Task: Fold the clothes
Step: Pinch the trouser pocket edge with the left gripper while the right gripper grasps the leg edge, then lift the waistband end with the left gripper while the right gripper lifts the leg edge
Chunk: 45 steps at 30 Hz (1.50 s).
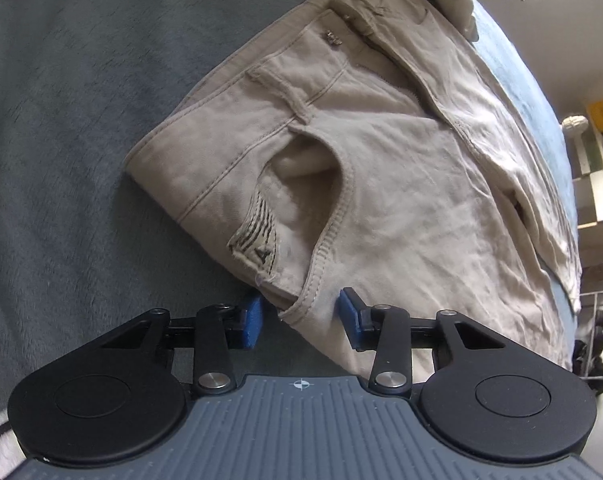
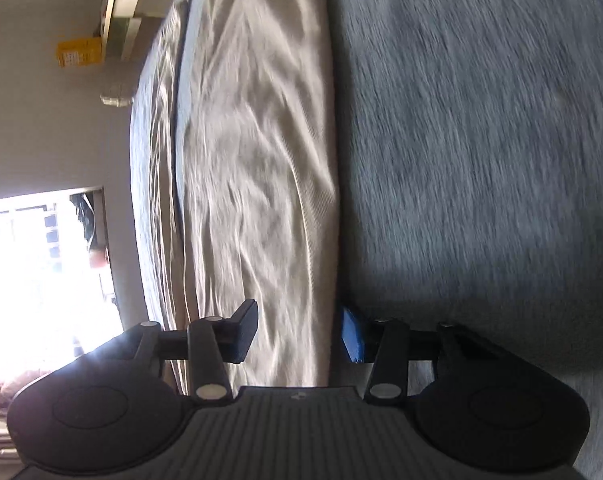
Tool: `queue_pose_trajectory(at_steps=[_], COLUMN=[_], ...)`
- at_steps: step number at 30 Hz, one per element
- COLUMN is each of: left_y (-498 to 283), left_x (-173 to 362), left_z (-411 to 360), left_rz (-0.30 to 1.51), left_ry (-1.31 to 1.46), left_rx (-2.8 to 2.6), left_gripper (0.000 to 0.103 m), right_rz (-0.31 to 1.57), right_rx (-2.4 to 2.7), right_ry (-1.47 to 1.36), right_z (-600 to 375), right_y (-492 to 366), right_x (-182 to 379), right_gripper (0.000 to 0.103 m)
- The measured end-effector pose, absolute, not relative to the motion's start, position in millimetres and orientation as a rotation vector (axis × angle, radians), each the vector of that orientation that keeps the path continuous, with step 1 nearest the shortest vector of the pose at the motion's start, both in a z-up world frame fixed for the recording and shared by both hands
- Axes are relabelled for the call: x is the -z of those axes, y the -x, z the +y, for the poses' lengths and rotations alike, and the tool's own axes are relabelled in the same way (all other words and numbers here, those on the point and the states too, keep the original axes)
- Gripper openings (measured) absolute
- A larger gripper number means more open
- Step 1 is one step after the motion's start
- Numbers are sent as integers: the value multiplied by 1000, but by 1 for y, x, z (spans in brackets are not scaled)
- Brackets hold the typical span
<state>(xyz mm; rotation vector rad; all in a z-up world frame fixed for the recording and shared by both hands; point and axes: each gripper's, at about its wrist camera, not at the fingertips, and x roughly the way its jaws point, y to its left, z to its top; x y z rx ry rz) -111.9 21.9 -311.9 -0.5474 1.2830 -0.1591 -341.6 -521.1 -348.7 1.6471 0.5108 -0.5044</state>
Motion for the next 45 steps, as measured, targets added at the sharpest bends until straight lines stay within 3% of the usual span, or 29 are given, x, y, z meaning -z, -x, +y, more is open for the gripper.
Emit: queue_pose_trajectory(at_steps=[3, 8, 11, 28, 34, 45], left_y=[112, 112, 112, 111, 109, 74], left_x=[313, 309, 305, 301, 288, 261], left_z=[20, 19, 21, 23, 18, 9], left_rz=[1275, 1249, 1238, 1216, 1162, 1015], left_ry=[549, 546, 557, 581, 566, 597], left_rx=[148, 159, 164, 180, 220, 337], left_gripper=[37, 20, 17, 15, 14, 14], right_rz=[558, 573, 535, 506, 466, 418], right_rx=[491, 456, 438, 455, 406, 309], right_ry=[-1619, -1625, -1627, -1629, -1526, -1437], right_z=[-520, -512, -514, -545, -548, -565], right_y=[336, 333, 336, 323, 307, 265], right_x=[347, 350, 348, 354, 325, 286], right_gripper=[39, 21, 14, 12, 6, 4])
